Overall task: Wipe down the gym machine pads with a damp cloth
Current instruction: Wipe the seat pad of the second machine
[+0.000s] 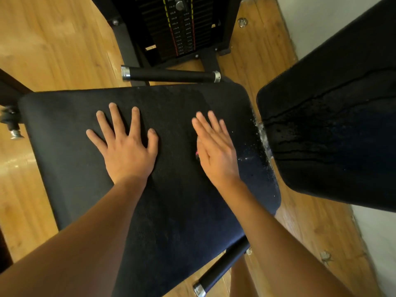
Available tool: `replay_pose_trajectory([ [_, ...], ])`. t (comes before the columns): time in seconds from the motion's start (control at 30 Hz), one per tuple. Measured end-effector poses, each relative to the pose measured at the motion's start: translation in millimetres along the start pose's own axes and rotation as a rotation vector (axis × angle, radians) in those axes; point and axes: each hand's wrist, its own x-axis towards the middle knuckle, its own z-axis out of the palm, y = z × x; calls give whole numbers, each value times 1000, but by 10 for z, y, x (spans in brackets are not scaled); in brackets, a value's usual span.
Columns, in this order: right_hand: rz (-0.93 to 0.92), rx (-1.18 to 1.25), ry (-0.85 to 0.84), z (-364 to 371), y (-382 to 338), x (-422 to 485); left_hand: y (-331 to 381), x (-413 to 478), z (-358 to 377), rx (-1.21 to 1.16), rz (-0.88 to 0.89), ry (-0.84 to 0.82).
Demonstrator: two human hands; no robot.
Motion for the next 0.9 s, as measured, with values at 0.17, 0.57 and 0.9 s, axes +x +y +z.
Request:
replay_pose_trajectory([
  [0.17,-82,-182,-191,193,163,945,-30,30,9,-8,-12,2],
  [0.57,92,-177,-315,281,244,1219,10,44,1,-20,-11,-2],
  [0.9,139,-190,-296,96,137,443,7,39,-35,-40,-8,-12],
])
